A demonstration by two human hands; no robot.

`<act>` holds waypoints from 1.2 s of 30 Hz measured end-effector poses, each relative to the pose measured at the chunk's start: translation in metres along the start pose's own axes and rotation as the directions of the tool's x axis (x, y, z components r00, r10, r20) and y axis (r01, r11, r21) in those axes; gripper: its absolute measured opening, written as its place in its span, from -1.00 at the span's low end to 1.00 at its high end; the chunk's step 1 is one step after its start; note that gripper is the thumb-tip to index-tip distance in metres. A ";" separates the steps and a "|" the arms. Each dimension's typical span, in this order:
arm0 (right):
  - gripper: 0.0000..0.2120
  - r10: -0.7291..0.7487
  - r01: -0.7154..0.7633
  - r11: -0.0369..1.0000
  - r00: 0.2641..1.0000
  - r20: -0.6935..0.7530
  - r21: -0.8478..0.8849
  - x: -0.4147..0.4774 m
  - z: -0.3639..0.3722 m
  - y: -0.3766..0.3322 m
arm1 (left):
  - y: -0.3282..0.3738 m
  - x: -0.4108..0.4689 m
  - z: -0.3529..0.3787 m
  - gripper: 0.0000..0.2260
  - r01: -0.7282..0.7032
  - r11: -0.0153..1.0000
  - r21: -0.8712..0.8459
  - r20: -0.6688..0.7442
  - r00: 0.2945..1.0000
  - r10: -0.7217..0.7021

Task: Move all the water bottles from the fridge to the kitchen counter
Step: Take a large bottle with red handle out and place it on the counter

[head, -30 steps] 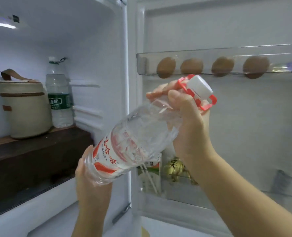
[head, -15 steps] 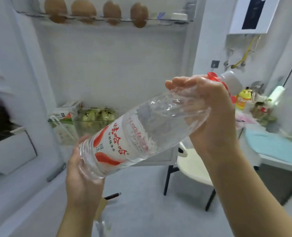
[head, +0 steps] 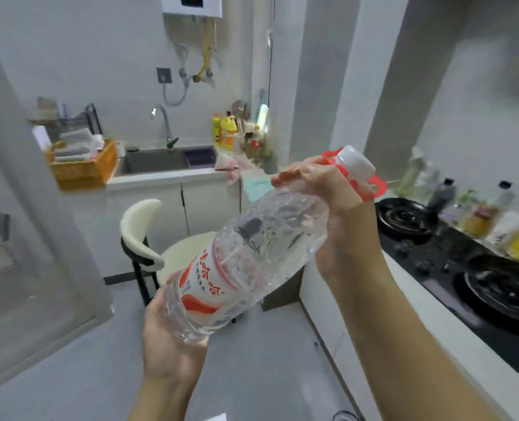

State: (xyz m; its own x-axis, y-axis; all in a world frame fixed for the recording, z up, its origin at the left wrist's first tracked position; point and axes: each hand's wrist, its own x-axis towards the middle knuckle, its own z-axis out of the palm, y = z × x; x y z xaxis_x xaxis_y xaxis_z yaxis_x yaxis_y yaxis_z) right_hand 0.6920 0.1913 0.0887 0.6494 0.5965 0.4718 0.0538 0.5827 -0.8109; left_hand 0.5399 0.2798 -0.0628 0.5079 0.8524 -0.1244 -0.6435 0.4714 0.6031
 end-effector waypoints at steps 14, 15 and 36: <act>-0.82 -0.278 0.000 0.904 0.759 -0.589 -0.427 0.060 -0.196 -0.007 | -0.240 0.145 0.134 -0.63 0.675 0.730 0.106 0.144 0.716 -0.683; -0.82 -0.314 -0.006 0.886 0.728 -0.609 -0.464 0.058 -0.211 -0.009 | -0.257 0.144 0.144 -0.67 0.704 0.697 0.137 0.146 0.682 -0.717; -0.81 -0.701 -0.354 0.623 0.142 -0.698 -0.698 -0.088 -0.565 -0.130 | -0.633 -0.061 0.323 -0.80 0.354 0.094 0.930 0.019 0.210 -0.978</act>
State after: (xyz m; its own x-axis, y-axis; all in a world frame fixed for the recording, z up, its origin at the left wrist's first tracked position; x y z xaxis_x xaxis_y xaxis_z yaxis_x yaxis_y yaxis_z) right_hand 1.0566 -0.2493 -0.0431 0.5844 -0.7094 0.3939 0.3332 -0.2329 -0.9137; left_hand 1.1014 -0.1441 -0.1823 0.7466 -0.2866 -0.6004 0.6520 0.1361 0.7459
